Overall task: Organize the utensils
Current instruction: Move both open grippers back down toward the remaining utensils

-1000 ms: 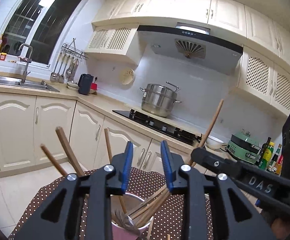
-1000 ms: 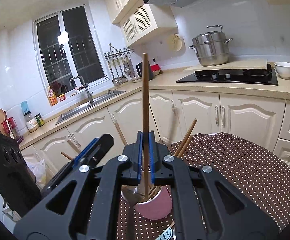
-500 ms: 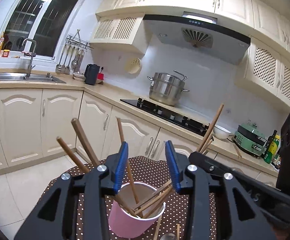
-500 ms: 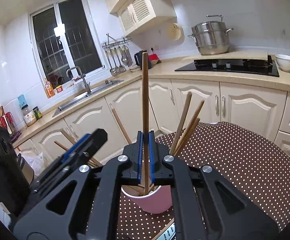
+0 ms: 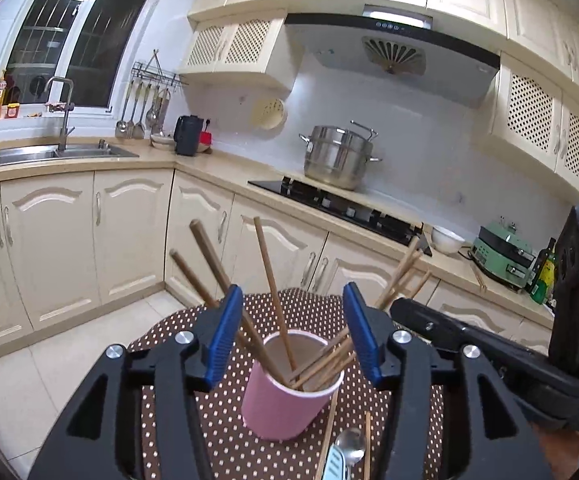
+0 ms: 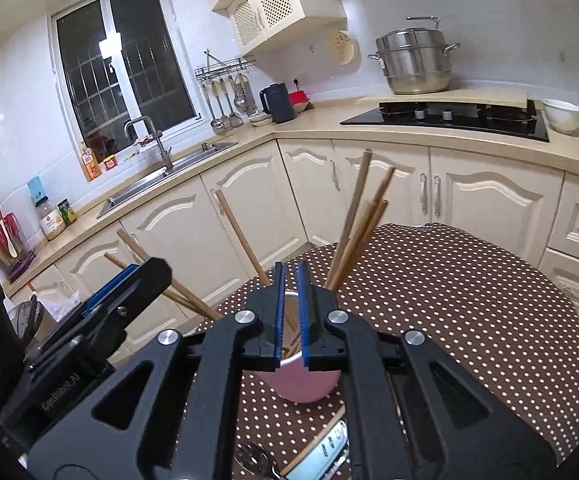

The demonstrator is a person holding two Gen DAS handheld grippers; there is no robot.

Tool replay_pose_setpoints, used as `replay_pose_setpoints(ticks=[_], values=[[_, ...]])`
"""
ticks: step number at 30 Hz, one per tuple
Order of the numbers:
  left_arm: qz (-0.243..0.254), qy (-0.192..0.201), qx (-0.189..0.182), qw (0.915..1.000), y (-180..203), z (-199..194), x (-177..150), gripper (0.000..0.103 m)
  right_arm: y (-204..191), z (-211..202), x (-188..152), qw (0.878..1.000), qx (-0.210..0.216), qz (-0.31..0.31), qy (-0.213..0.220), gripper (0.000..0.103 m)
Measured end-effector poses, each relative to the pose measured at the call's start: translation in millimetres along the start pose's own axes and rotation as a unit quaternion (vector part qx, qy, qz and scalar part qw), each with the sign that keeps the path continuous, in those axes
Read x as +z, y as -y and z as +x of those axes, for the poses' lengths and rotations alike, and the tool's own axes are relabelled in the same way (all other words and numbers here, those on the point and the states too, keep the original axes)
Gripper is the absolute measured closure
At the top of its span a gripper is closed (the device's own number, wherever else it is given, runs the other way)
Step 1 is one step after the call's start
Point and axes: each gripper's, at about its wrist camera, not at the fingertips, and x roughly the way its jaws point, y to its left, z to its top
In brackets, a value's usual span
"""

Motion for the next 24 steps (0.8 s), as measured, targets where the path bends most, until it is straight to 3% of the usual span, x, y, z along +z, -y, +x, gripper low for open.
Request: replay_pose_setpoints(ticks=[4, 11, 13, 17, 19, 21, 24], values=[[0.004, -0.026, -0.001, 0.9997, 2, -6, -9, 0.052, 4, -9, -8, 1.0, -0.008, -0.001, -0.009, 0.096], [-0.003, -0.118, 0.001, 0.993, 5, -3, -39, 0.052, 17, -17, -33, 0.999, -0.02, 0.001, -0.041, 0.096], [-0.008, -0.156, 0.0, 0.9878, 4, 2, -49, 0.052, 21, -18, -43, 0.998, -0.024, 0.003, -0.054, 0.096], [-0.027, -0.249, -0.01, 0.968, 1, 19, -75, 0.052, 31, -17, -65, 0.996, -0.032, 0.014, -0.085, 0.096], [-0.033, -0.278, -0.011, 0.9599, 0, 24, -86, 0.052, 37, -18, -76, 0.994, -0.036, 0.02, -0.099, 0.095], [-0.041, -0.306, -0.009, 0.951, 0, 30, -97, 0.052, 41, -19, -84, 0.993, -0.038, 0.026, -0.109, 0.092], [-0.057, -0.331, -0.009, 0.9419, 1, 36, -107, 0.052, 43, -20, -96, 0.991, -0.041, 0.03, -0.122, 0.077]])
